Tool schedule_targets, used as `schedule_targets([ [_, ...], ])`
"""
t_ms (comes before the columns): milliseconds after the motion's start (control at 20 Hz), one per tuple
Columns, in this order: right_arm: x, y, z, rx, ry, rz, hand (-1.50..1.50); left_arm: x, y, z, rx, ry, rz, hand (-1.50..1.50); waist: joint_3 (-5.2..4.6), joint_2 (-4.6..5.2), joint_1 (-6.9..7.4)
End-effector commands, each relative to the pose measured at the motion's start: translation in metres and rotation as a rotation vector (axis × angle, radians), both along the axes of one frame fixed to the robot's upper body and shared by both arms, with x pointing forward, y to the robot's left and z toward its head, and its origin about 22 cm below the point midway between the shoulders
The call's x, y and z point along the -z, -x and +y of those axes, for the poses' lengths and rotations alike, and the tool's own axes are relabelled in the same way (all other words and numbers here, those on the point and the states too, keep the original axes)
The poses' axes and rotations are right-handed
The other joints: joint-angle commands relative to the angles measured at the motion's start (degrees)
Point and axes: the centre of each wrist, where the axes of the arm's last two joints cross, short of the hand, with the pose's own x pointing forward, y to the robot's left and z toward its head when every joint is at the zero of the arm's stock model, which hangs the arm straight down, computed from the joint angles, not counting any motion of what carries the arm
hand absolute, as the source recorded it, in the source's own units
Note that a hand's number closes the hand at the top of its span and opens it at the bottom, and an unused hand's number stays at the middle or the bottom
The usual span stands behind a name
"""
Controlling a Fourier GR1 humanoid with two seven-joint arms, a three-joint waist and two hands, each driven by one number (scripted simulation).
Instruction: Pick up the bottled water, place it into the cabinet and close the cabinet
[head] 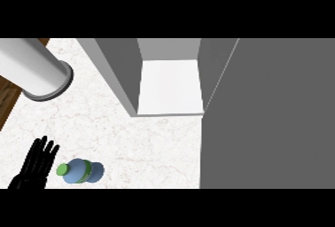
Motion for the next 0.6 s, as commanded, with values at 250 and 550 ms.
schedule_targets([
  [250, -0.039, 0.020, 0.005, 0.010, 0.001, -0.062, -1.50, 0.057, -0.025, 0.008, 0.056, 0.046, -0.006, -1.50, -0.06, 0.15, 0.10],
  [550, -0.032, 0.022, 0.001, -0.012, 0.004, -0.073, -1.50, 0.093, -0.038, -0.030, 0.115, 0.055, -0.017, -1.50, -0.06, 0.18, -0.23],
])
